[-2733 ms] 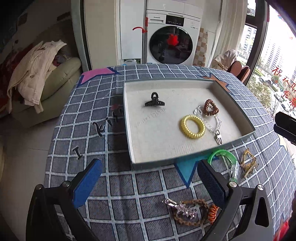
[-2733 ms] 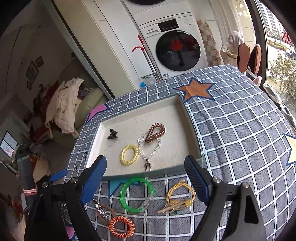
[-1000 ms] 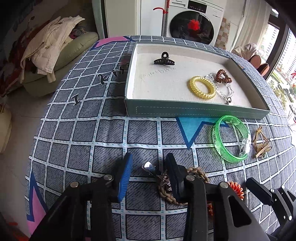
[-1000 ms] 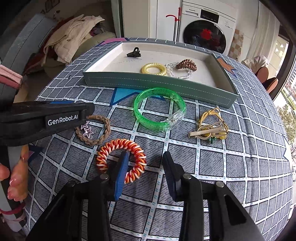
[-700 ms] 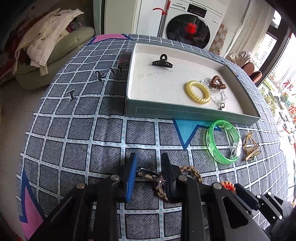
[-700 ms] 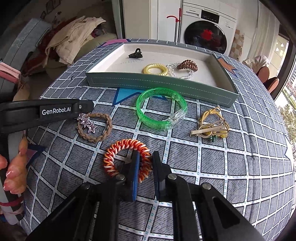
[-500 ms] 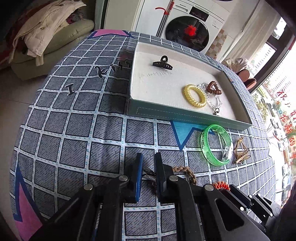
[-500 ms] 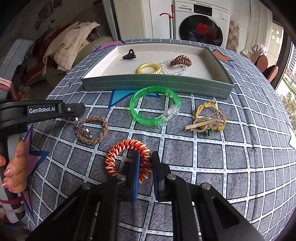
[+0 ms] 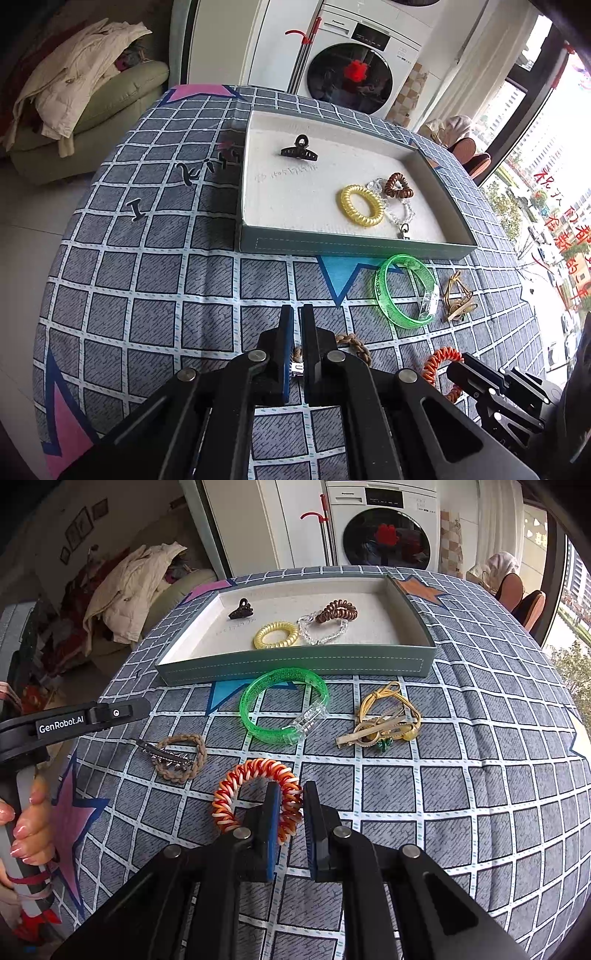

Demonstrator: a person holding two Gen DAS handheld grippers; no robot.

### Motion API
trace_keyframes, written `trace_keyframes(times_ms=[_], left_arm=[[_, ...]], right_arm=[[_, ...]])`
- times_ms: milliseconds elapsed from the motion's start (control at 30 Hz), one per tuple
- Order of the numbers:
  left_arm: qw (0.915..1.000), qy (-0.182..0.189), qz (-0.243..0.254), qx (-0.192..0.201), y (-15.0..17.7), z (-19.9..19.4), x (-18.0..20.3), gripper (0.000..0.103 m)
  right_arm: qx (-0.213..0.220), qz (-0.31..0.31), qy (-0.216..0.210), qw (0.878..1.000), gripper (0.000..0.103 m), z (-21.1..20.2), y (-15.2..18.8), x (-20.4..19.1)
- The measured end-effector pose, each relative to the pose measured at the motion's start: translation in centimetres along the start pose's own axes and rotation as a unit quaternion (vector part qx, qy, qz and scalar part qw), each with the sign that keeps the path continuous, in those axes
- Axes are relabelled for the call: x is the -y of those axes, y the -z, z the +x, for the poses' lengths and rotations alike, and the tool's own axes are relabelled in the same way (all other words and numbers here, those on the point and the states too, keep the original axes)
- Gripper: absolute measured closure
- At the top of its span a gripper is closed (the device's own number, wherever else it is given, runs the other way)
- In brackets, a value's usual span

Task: Organize jewelry
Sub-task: 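Grasp the orange coil hair tie with the right tool while the left tool grasps the silver barrette, then carry the orange coil and silver barrette over the tray with both tools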

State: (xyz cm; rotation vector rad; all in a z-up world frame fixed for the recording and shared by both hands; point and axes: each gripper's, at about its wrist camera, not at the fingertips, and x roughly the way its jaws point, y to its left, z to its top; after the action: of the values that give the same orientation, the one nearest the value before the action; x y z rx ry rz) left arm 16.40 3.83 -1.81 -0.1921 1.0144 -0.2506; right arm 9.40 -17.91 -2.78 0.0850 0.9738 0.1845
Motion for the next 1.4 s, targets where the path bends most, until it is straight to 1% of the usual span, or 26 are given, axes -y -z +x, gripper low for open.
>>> trace_keyframes(times_ms=[167,233,267,300,333,367,433,467,500,600,667,733,767,933,1000,1033,1067,1100,1200,1400], left_arm=[[0.9992,-0.034,-0.013,0.016,0.5,-1.0,-0.5,0.079],[0.9989,-0.04,-0.004,0.026,0.9,-1.4,-0.6,0.079],[0.9985,-0.043,0.009,0.031,1.1,-1.5,-0.5,0.063],[0.998,-0.048,0.021,0.033,1.4,-1.6,-0.5,0.009],[0.9972,-0.058,0.028,0.037,1.7,-1.9,-0.5,0.0],[0.996,-0.062,0.036,0.053,2.0,-2.3,-0.5,0.0],[0.9949,-0.066,0.055,0.052,2.3,-2.5,-0.4,0.0],[0.9945,-0.074,0.054,0.051,2.3,-2.5,-0.4,0.0],[0.9944,-0.08,0.048,0.049,2.2,-2.5,-0.5,0.0],[0.9962,-0.079,0.01,0.034,2.2,-2.0,-1.1,0.0],[0.9971,-0.074,-0.011,0.015,2.5,-1.1,-1.1,0.009],[0.9979,-0.059,-0.025,0.007,2.9,-0.4,-0.8,0.018],[0.998,-0.057,-0.028,0.005,3.2,-0.1,-0.4,0.022],[0.9978,-0.046,-0.047,0.002,3.5,0.7,0.3,0.022],[0.9976,-0.041,-0.055,-0.005,3.5,1.2,0.2,0.042],[0.9974,-0.038,-0.06,-0.012,3.6,1.4,0.0,0.046],[0.9975,-0.034,-0.062,-0.009,3.6,1.5,-0.1,0.05],[0.9977,-0.032,-0.06,-0.004,3.6,1.4,-0.1,0.057],[0.998,-0.025,-0.056,0.012,3.5,0.8,-0.2,0.064],[0.9986,0.0,-0.05,0.018,2.8,-0.3,-0.5,0.068]], right_arm=[[0.003,0.006,-0.007,1.0,0.089,-0.4,0.1,0.1],[0.003,0.007,-0.009,1.0,0.089,-0.5,0.2,0.2],[0.003,0.006,-0.01,1.0,0.089,-0.5,0.3,0.2],[0.004,0.006,-0.011,1.0,0.089,-0.6,0.3,0.2],[0.004,0.005,-0.012,1.0,0.089,-0.7,0.3,0.1],[0.005,0.005,-0.013,1.0,0.089,-0.8,0.4,0.2],[0.006,0.006,-0.013,1.0,0.089,-0.9,0.4,0.2],[0.006,0.007,-0.014,1.0,0.089,-0.8,0.4,0.2],[0.005,0.007,-0.015,1.0,0.089,-0.8,0.4,0.2],[0.004,0.009,-0.017,1.0,0.089,-0.6,0.4,0.2],[0.004,0.007,-0.019,1.0,0.089,-0.6,0.5,0.0],[0.003,0.005,-0.019,1.0,0.089,-0.6,0.5,-0.1],[0.003,0.004,-0.02,1.0,0.089,-0.6,0.5,-0.2],[0.003,0.005,-0.02,1.0,0.089,-0.7,0.7,-0.1],[0.003,0.008,-0.02,1.0,0.089,-0.7,0.8,0.1],[0.003,0.009,-0.02,1.0,0.089,-0.7,0.8,0.2],[0.003,0.011,-0.019,1.0,0.089,-0.7,0.8,0.3],[0.003,0.012,-0.019,1.0,0.089,-0.7,0.8,0.4],[0.003,0.015,-0.019,1.0,0.089,-0.6,0.9,0.5],[0.007,0.018,-0.018,1.0,0.089,-0.7,0.7,0.5]])
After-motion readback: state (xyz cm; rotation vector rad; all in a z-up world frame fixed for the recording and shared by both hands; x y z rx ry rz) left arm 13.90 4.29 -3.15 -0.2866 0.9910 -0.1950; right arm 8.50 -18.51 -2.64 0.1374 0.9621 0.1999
